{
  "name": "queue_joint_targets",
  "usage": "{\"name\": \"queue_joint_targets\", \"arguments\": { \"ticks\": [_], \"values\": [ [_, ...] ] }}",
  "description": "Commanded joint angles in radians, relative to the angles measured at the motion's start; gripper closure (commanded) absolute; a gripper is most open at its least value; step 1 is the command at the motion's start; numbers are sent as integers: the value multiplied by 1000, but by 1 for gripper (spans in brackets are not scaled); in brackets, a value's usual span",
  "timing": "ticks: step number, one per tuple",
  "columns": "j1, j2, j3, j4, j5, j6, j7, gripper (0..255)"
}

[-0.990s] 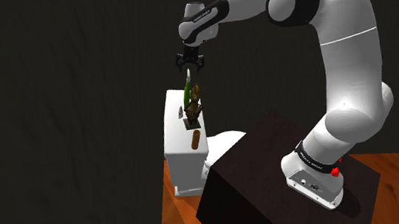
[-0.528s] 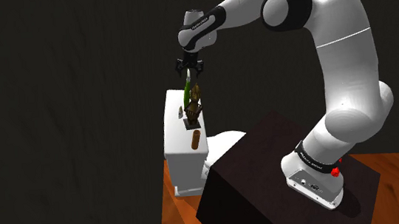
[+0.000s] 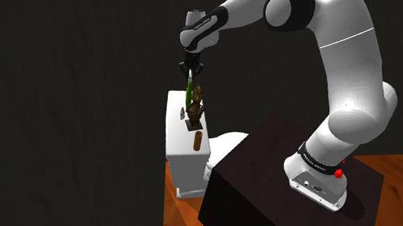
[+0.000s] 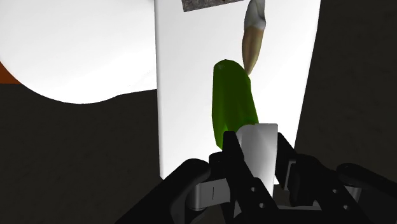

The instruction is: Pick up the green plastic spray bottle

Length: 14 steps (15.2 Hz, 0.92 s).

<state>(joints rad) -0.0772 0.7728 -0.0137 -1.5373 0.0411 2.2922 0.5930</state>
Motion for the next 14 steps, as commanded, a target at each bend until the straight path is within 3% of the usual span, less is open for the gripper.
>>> {"name": "queue_joint_targets", "arguments": {
  "ticks": [1,14],
  "values": [
    [0,0,0,0,0,0,0,255],
    [1,-102,-2,0,-3,-102,3,255]
  ]
}}
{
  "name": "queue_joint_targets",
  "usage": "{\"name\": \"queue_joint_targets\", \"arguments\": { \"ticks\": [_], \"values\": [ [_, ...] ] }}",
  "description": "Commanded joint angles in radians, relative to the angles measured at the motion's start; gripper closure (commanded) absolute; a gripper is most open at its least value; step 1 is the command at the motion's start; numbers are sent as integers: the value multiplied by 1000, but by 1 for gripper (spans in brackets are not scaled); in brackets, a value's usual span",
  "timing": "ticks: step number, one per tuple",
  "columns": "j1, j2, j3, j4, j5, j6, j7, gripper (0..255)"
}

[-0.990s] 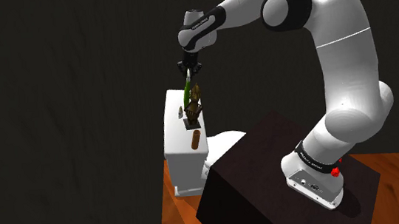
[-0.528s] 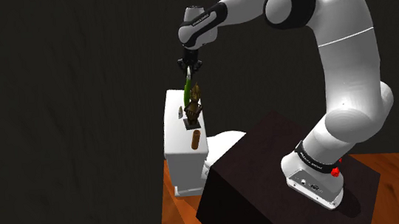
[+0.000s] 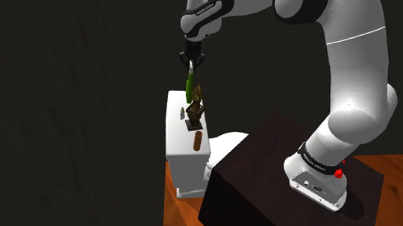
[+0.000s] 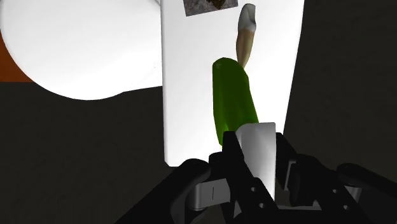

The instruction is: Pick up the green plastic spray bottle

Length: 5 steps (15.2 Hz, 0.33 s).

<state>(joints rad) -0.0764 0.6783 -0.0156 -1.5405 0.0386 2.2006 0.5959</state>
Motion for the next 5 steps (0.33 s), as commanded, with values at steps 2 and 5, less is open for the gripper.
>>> {"name": "queue_joint_targets", "arguments": {
  "ticks": [2,5],
  "values": [
    [0,-22,-1,7,-1,-29,1,255],
    [0,-30,-1,10,-1,-41,1,255]
  ]
}}
